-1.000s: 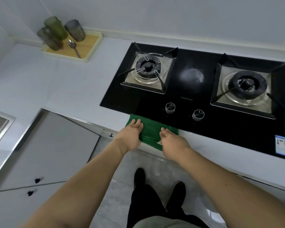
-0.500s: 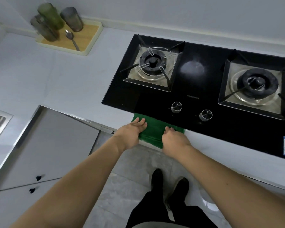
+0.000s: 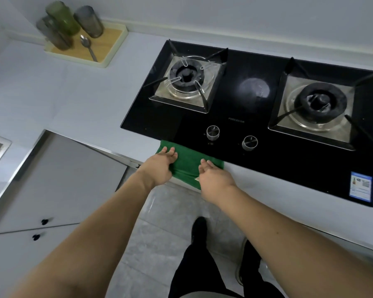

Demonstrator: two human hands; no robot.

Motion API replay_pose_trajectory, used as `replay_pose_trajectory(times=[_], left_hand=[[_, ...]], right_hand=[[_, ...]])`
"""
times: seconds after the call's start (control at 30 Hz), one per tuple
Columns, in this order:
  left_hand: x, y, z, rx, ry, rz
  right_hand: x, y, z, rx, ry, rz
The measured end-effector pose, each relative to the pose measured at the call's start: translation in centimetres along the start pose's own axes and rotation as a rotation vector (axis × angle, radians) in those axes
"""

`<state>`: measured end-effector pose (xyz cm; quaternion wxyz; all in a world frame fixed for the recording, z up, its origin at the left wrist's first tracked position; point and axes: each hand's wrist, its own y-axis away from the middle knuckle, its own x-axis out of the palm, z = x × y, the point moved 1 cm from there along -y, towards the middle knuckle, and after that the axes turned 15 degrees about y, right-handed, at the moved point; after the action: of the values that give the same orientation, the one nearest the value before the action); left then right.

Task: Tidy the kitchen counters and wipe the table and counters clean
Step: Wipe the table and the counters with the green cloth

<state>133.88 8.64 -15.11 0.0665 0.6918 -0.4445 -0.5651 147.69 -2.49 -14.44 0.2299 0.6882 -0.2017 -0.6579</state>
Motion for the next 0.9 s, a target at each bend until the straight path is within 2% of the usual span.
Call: replay_pose_trajectory(times=[0.3,0.8,0.9], left_hand=[[2.7,0.3,-5.2,-0.028,0.081,-0.040],[7.1,1.0,-13.1,-0.024,0.069,-0.023],[7.4,1.6,-13.9,0.002,0.143,-0.049]], right_hand=[[3.4,2.9,-4.2,-0.016,-0.031,-0.005],[7.8,8.3,-10.4,-0.026,-0.033,-0.036],[8.3,9.1,-11.2,-0.021,-0.037,-0.026]])
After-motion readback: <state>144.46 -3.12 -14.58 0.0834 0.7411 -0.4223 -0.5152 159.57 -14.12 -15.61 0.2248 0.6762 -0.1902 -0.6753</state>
